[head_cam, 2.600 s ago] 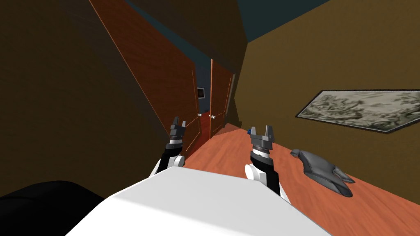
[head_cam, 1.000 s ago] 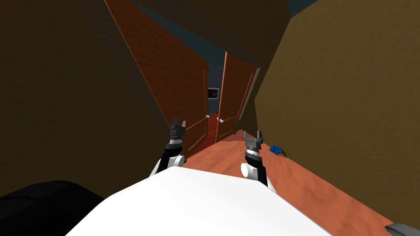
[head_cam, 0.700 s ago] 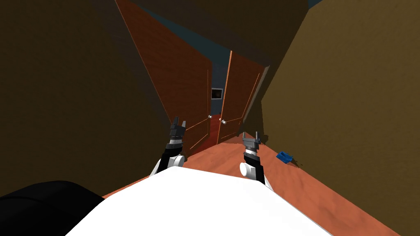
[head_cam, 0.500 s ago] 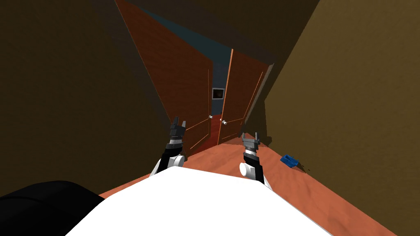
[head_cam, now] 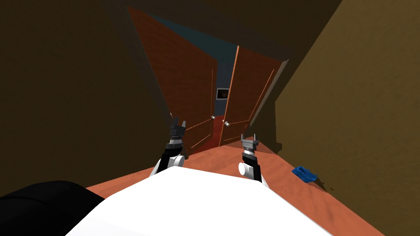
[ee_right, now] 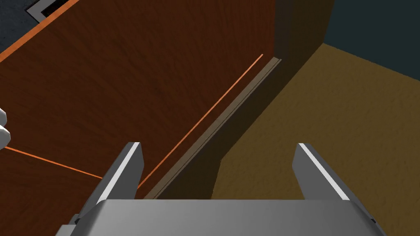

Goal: Push the door open

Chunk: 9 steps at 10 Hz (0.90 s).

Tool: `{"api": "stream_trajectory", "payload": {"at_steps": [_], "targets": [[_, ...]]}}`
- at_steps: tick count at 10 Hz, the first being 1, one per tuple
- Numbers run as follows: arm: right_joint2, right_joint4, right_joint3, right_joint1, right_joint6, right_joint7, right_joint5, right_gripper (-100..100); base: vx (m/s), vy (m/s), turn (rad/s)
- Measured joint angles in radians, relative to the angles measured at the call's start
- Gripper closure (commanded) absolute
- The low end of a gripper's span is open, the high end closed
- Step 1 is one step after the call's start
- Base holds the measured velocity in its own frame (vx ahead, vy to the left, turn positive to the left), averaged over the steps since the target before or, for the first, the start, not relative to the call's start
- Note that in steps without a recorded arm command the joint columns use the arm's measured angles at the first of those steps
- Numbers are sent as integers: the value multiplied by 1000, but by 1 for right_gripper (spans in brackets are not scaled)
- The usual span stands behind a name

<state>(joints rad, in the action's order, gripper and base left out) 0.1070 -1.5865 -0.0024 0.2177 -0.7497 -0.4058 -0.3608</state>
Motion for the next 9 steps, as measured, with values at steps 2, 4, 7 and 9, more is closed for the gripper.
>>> {"api": "stream_trajectory", "payload": {"at_steps": [2, 4, 7, 9], "targets": [[-2, 35, 3, -12, -5, -28, -13, -100, 34, -105, 202], [0, 69, 4, -21, -10, -61, -27, -100, 44, -106, 197], [-4, 136, 7, -47, -25, -106, -47, -100, 28, -110, 185], [-3, 178, 7, -65, -30, -138, -61, -100, 39, -126, 234]]}}
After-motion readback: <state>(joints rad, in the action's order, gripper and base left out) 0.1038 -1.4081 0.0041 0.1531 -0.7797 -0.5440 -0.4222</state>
